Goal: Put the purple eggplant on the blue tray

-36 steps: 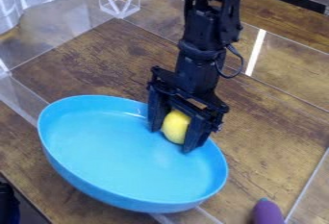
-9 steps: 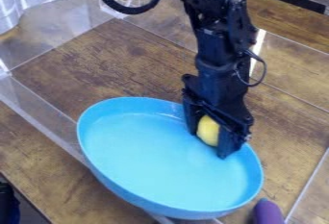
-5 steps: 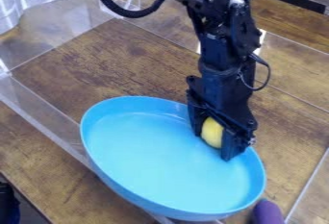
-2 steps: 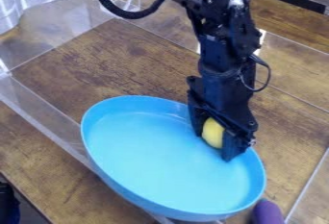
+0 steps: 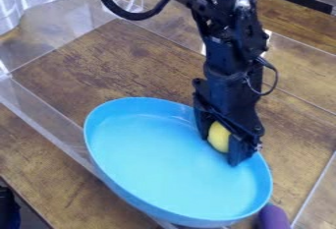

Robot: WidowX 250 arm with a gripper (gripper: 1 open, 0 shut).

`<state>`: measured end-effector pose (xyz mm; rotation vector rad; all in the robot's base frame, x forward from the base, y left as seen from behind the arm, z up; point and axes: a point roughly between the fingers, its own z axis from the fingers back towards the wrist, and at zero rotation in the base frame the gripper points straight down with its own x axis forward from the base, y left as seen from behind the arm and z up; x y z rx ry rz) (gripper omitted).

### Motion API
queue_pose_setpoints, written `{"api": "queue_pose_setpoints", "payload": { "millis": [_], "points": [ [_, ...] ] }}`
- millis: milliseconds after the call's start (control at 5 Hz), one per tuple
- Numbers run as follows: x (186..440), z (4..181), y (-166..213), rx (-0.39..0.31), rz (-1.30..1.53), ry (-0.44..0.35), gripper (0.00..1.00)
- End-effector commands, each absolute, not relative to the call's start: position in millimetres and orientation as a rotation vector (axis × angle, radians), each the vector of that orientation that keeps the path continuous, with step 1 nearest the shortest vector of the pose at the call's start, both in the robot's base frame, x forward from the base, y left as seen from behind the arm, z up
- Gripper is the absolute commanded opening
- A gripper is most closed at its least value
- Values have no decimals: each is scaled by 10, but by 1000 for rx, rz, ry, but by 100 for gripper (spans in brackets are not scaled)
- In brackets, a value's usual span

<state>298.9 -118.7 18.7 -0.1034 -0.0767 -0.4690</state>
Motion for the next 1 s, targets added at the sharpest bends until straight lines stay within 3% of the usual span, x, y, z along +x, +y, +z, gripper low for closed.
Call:
{"api": "queue_pose_setpoints", "payload": {
  "millis": [0, 200, 600, 800],
  "points": [
    [2684, 34, -1296, -103, -550, 18, 0],
    [2674, 36, -1306, -102, -555, 24, 100],
    [2674, 37, -1329, -102, -562, 33, 100],
    [2708, 52, -1319, -96, -562, 29, 0]
  ]
}}
